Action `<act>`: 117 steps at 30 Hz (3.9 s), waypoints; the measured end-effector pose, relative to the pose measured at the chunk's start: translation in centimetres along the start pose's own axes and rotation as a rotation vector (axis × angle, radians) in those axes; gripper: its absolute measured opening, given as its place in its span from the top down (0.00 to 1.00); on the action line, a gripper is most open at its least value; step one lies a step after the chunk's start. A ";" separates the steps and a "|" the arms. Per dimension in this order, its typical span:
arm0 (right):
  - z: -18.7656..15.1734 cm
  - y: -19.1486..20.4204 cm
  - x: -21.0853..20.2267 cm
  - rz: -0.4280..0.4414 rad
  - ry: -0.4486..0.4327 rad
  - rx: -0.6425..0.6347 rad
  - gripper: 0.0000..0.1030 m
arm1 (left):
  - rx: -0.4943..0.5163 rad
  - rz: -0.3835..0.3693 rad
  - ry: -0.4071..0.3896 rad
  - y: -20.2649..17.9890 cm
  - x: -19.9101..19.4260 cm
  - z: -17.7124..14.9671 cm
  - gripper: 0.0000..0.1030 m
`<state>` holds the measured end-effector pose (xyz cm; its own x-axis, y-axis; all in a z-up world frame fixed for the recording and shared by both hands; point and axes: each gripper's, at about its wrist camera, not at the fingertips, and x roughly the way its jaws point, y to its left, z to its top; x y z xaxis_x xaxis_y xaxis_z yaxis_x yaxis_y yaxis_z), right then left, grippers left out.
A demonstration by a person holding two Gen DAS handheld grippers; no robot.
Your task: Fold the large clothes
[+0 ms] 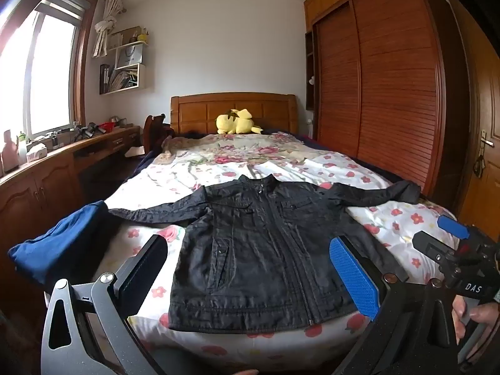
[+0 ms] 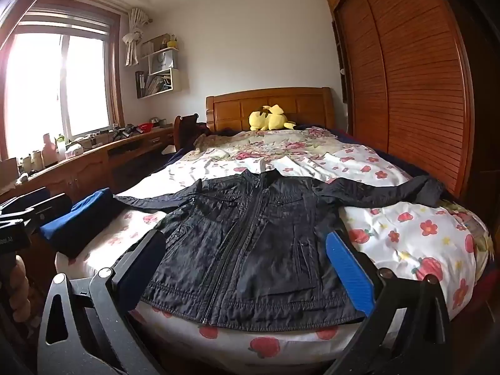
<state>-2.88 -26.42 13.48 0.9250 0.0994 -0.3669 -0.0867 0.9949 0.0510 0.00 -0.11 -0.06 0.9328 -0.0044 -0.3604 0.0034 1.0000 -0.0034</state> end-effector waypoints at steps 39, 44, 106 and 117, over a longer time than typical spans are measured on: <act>-0.1 0.0 -0.3 -0.002 0.007 -0.007 0.00 | -0.009 -0.023 0.023 0.0 0.1 0.1 0.00; 0.3 -1.2 -0.6 -0.007 0.006 -0.004 0.00 | -0.005 -0.023 0.021 0.0 0.0 0.1 0.00; 0.1 -1.5 3.6 0.010 0.052 -0.060 0.00 | -0.030 -0.037 0.098 1.7 3.3 -1.5 0.00; 1.1 -0.7 9.3 0.066 0.071 -0.111 0.00 | -0.048 -0.003 0.159 2.5 7.8 -1.3 0.00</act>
<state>6.23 -26.25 11.08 0.8876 0.1612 -0.4314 -0.1903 0.9814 -0.0247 6.78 2.35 -4.07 0.8640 -0.0116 -0.5034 -0.0145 0.9987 -0.0479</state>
